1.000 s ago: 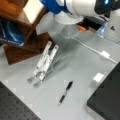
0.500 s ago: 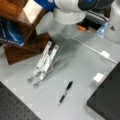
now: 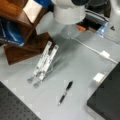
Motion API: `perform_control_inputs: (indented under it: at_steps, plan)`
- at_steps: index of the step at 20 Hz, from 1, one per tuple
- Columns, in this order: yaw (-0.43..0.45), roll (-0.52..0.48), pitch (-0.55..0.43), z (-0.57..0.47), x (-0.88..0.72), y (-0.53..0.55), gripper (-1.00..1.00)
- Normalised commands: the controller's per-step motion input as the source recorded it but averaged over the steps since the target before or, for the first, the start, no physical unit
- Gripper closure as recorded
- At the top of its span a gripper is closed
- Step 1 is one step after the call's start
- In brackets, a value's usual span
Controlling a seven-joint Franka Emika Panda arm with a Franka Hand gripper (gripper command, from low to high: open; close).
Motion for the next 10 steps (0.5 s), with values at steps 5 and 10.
perform_control_inputs:
  at_steps: [5,10]
  plan:
    - [-0.234,0.153,0.065,0.03,0.18,0.1,-1.0]
    - [-0.277,0.193,0.027,-0.01,0.14,0.15,-1.0]
